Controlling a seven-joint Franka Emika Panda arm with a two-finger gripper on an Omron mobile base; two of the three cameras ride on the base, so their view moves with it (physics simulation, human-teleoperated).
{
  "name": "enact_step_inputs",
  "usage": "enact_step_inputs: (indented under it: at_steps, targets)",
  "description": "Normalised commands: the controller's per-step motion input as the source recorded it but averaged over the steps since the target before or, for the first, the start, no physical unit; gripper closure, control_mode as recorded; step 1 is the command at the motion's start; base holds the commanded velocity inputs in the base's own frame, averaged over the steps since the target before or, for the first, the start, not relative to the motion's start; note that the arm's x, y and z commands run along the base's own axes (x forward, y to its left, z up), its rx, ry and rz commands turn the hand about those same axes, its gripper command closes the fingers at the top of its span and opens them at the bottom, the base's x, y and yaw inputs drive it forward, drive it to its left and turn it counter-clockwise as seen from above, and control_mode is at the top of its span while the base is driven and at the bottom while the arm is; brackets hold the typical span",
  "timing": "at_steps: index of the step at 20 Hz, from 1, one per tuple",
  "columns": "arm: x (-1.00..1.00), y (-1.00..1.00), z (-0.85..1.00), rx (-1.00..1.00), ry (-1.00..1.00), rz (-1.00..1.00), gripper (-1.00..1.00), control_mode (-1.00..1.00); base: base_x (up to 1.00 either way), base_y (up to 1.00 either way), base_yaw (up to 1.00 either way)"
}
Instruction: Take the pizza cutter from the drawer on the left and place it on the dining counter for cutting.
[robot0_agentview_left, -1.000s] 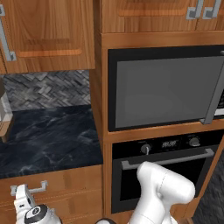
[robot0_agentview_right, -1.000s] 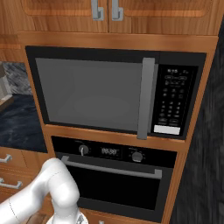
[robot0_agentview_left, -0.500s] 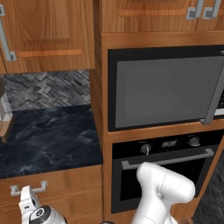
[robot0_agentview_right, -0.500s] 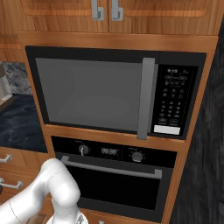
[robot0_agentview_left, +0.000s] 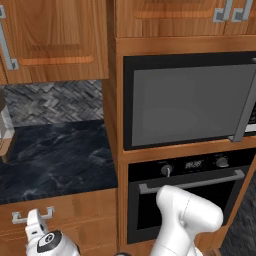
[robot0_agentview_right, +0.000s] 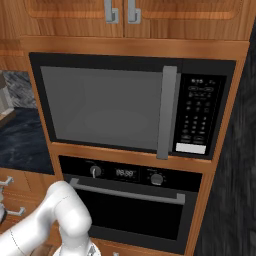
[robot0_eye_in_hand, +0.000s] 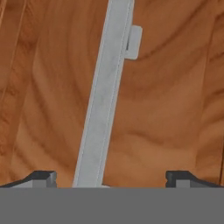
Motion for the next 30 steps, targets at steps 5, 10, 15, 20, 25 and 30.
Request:
enact_step_inputs:
  at_steps: [5,10,15,20,25,30]
  targets:
    - [0.08,-0.01,-0.49,0.00,-0.01,0.00,-1.00,-1.00,0.00,0.00,0.00]
    - [0.03,0.00,-0.51,0.00,-0.02,0.00,-1.00,-1.00,0.00,0.00,0.00]
    - [0.18,0.00,-0.33,0.00,-0.03,0.00,-1.00,-1.00,0.00,0.00,0.00]
    - [0.25,0.00,-0.25,0.00,-0.05,0.00,-1.00,-1.00,0.00,0.00,0.00]
    - [0.12,0.00,-0.14,0.00,-0.04,0.00,1.00,-1.00,0.00,0.00,0.00]
    - [0.00,0.00,0.00,0.00,0.00,0.00,1.00,-1.00,0.00,0.00,0.00]
